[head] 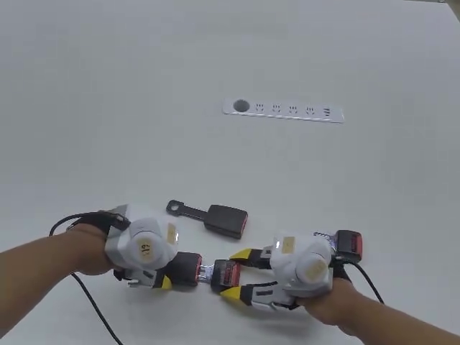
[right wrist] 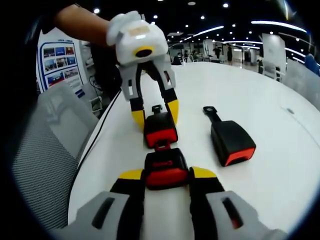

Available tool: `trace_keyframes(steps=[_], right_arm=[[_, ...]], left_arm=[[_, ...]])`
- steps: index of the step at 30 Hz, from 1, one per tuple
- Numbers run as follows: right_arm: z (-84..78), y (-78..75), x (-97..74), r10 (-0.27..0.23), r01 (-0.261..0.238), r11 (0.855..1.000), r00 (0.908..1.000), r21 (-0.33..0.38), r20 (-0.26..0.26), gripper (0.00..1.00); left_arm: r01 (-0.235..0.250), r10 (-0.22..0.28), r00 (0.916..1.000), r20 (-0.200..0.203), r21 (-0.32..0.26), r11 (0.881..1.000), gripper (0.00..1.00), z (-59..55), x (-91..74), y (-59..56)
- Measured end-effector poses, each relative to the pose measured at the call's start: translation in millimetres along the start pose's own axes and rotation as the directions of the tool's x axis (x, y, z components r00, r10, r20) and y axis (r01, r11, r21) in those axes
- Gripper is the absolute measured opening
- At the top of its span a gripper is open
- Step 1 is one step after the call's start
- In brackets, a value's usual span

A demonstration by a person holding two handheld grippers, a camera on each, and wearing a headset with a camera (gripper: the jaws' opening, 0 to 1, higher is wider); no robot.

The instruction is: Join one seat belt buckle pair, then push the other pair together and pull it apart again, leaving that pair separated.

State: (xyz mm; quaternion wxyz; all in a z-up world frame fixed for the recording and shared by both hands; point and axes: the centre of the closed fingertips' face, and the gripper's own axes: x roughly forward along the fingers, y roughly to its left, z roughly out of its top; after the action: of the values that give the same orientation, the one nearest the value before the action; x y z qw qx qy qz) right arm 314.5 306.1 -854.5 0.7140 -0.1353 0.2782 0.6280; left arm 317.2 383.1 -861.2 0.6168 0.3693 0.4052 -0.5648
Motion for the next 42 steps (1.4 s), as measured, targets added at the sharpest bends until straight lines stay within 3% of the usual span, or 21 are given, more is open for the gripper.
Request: trace_keyframes(steps=[3,13,28,30,42], right_arm=[[-1.7,1.4,0.1,0.0,0.0,1.0,1.0,-0.002,-0.002,0.35],[0.6,3.0,4.3,-0.003,0.003,1.0,1.0,0.008,0.0,0.35],[7.7,5.0,14.9,-0.023,0.023,0.999,0.9997,0.029,-0.003,0.35],[9.9,3.1,8.7,-0.025,0.025,0.999,0.9997,0.025,-0.004,0.35],[8.7,3.4,12.5,-0.027,0.027,0.999,0.9996,0.017,-0.005,0.35]], left_arm=[[-0.002,0.002,0.9999,0.011,0.002,1.0,0.34,0.6,0.3,-0.5],[0.02,-0.02,0.9997,-0.018,0.053,0.998,0.33,1.7,1.5,-1.4],[0.031,-0.029,0.9991,-0.031,0.062,0.998,0.33,1.9,1.6,-2.3],[0.03,-0.028,0.9993,-0.022,0.063,0.998,0.33,2.9,0.4,-2.7],[0.037,-0.035,0.9992,-0.017,0.077,0.996,0.33,2.8,-0.1,-2.0]])
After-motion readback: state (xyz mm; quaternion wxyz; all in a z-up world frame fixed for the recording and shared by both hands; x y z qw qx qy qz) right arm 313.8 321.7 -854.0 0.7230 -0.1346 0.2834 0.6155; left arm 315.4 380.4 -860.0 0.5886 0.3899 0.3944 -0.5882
